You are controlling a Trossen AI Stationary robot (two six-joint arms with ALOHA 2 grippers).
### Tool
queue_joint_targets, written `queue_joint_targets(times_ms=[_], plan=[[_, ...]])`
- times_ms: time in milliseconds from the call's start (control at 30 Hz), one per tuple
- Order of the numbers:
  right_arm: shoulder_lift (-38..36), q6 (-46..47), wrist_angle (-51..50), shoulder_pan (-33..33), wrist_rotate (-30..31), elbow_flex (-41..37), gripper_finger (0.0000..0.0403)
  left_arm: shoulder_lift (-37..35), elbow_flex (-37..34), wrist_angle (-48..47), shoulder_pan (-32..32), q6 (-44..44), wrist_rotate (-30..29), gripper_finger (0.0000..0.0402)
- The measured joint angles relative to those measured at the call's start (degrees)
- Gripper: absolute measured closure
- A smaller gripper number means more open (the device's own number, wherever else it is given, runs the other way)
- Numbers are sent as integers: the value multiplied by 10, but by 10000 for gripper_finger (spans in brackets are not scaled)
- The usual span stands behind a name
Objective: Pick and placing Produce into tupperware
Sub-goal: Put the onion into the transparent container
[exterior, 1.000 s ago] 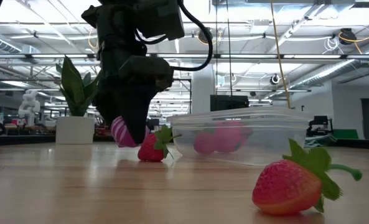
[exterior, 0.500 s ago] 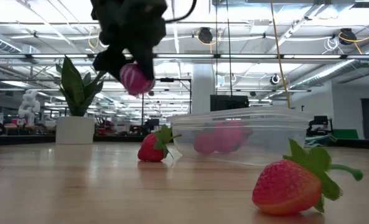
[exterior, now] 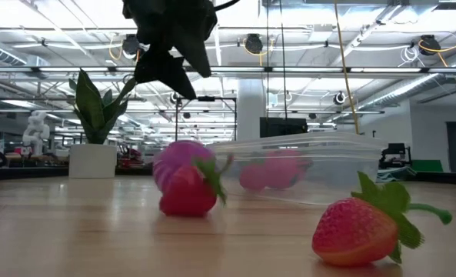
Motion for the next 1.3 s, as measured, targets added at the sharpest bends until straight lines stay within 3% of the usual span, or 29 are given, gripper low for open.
queue_joint_targets(times_ms=[733, 900, 1067, 1300], plan=[[0, -3, -4, 0, 0, 0, 252, 0, 0, -20, -8, -20, -5, 186], [0, -3, -4, 0, 0, 0, 252, 0, 0, -20, -38, -54, -10, 186], [0, -3, -3, 0, 0, 0, 252, 2, 0, -8, -81, -93, -62, 186], [0, 2, 9, 0, 0, 0, 252, 45, 0, 32, -120, -122, -88, 186]])
